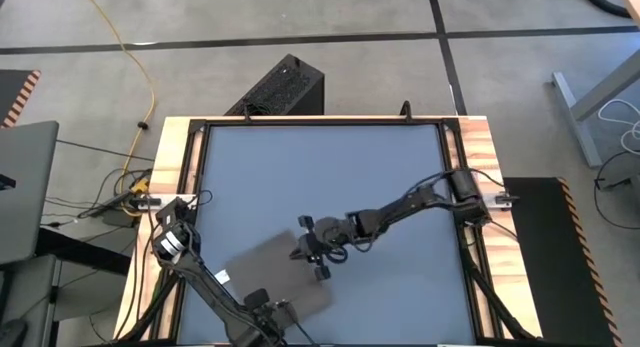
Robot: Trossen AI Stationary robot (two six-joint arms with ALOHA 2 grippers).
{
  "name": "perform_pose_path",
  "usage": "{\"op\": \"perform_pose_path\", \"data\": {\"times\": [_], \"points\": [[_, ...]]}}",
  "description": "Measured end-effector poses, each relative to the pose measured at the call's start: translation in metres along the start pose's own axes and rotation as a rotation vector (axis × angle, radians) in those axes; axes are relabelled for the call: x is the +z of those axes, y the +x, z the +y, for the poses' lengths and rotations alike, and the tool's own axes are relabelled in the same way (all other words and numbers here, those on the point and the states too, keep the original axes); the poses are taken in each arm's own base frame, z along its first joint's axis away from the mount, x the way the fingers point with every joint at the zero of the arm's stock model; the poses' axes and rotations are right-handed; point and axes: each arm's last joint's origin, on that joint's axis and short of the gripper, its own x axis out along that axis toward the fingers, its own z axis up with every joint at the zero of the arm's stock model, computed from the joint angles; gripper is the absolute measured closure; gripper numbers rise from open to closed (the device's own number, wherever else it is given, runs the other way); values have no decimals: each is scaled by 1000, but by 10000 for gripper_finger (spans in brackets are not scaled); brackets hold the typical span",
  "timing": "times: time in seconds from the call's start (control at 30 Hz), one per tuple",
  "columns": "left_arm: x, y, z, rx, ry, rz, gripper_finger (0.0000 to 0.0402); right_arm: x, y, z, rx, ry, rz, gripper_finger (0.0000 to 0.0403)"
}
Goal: Roll towel into tight, uniform cylinder
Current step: Roll the gray towel
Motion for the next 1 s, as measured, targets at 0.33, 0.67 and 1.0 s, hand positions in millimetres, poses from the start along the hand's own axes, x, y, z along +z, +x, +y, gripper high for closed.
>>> {"op": "perform_pose_path", "data": {"times": [0.33, 0.67, 1.0], "points": [[-9, 31, 9, -89, -91, 22, 386, -42, 31, -10, -56, 50, 108, 382], [2, -5, 33, -177, -92, -11, 386, -53, 23, -28, -156, 141, 281, 386], [-12, 21, 97, -579, -326, -36, 385, -52, 13, -22, -248, 128, 372, 385]]}}
